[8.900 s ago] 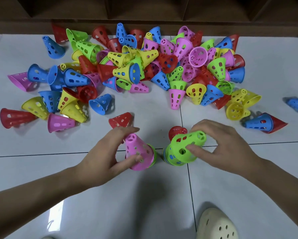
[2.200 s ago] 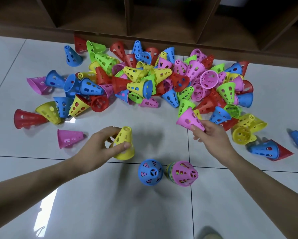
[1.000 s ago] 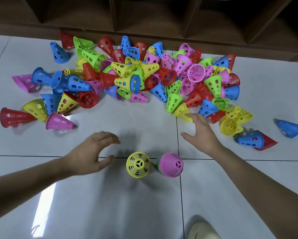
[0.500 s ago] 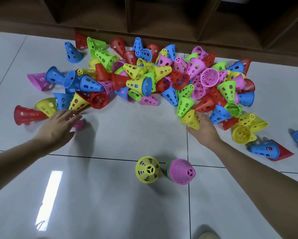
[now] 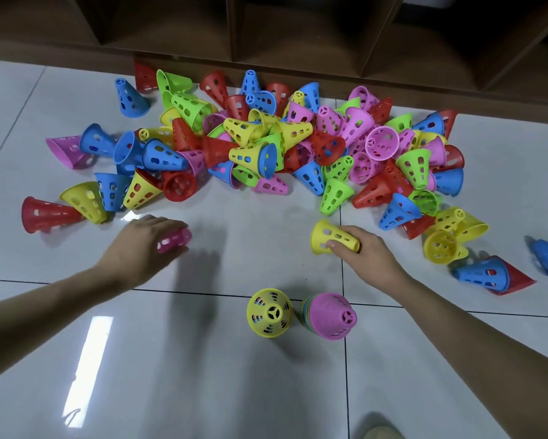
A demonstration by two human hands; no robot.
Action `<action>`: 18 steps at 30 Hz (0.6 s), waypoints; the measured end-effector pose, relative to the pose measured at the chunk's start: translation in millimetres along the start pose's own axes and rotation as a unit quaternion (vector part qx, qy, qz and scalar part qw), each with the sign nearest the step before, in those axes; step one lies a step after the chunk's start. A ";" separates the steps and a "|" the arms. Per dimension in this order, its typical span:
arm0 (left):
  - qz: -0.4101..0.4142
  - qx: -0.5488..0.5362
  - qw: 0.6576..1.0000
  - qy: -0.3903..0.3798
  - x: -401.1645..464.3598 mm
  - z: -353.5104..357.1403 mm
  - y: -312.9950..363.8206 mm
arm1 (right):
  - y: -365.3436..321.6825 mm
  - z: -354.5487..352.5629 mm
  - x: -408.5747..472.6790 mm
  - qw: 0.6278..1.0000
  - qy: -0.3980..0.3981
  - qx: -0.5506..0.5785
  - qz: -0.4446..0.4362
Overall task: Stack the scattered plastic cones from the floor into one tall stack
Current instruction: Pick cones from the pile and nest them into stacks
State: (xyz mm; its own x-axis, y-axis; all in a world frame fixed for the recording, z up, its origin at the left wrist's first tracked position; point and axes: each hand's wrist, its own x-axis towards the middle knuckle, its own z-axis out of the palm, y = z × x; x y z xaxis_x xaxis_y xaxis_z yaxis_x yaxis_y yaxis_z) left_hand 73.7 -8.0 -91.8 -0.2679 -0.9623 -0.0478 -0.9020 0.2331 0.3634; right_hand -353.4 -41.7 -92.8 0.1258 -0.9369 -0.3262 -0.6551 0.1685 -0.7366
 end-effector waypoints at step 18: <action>0.150 -0.275 0.949 -0.028 -42.8 -12.9 156.2 | -62.6 -61.3 -109.0 0.975 -0.040 -0.085 -0.203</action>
State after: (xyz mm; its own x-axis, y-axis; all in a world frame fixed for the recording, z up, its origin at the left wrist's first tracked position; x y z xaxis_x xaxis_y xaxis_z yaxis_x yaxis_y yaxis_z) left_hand -51.4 67.7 -21.0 -0.5154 -0.8521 0.0908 -0.4738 0.3717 0.7984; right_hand -371.9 31.1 25.1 0.4528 -0.8882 -0.0779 -0.6525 -0.2705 -0.7079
